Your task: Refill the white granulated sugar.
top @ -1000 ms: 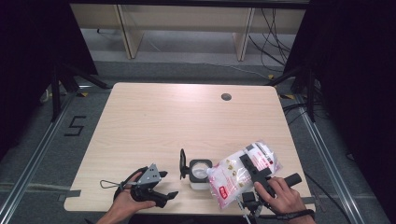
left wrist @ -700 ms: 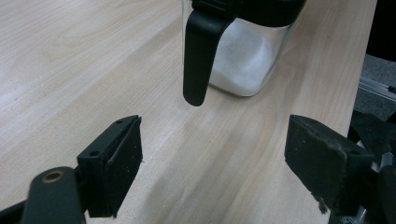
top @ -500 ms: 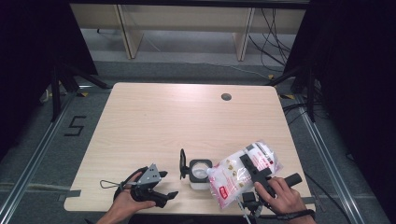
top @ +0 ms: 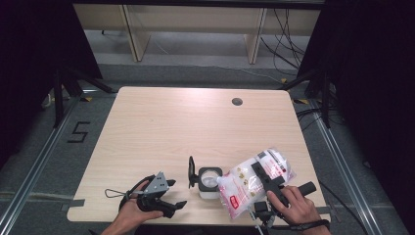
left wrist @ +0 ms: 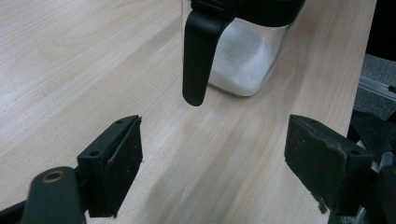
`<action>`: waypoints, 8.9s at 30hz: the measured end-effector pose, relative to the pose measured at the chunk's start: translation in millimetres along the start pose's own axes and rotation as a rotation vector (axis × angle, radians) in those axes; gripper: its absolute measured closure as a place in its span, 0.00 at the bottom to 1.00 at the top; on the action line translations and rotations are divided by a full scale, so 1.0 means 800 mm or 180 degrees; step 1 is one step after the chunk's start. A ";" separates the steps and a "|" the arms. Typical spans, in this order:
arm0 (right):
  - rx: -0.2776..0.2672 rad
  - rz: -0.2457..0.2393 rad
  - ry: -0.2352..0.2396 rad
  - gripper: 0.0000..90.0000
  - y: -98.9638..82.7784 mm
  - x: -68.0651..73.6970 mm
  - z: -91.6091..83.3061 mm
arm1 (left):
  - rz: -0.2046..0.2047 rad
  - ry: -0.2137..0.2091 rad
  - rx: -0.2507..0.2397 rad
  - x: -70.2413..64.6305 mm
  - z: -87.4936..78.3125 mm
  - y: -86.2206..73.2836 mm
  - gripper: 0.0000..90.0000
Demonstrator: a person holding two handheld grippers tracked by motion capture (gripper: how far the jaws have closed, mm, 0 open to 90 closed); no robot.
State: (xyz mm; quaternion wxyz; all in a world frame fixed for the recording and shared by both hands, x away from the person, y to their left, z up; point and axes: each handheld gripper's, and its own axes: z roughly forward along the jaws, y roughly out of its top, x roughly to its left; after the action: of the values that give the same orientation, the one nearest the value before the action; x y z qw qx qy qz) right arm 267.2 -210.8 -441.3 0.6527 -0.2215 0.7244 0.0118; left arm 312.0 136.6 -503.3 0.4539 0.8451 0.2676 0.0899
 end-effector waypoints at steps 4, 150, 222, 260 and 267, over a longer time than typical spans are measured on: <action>-0.0024 0.0026 0.0005 0.62 -0.002 -0.002 0.000 | -0.0003 -0.0001 -0.0003 0.000 0.000 0.000 0.21; -0.0015 0.0039 0.0037 0.64 -0.002 0.001 -0.001 | 0.0025 0.0022 0.0021 0.001 -0.001 0.000 0.21; -0.0154 0.0029 -0.0008 0.65 -0.007 -0.006 0.002 | 0.0108 0.0006 0.0005 0.002 0.000 0.001 0.21; -0.0070 0.0024 0.0086 0.65 -0.007 -0.004 0.001 | 0.0063 0.0005 0.0009 0.001 0.000 0.001 0.21; -0.0117 -0.0006 0.0046 0.65 -0.007 -0.005 0.001 | -0.0001 0.0017 0.0004 0.000 0.000 0.000 0.21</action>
State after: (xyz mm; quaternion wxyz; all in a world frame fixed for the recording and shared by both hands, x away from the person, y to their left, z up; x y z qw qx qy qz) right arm 270.1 -214.2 -436.1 0.6432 -0.2343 0.7286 0.0229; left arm 311.9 136.1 -503.1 0.4527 0.8451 0.2690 0.0919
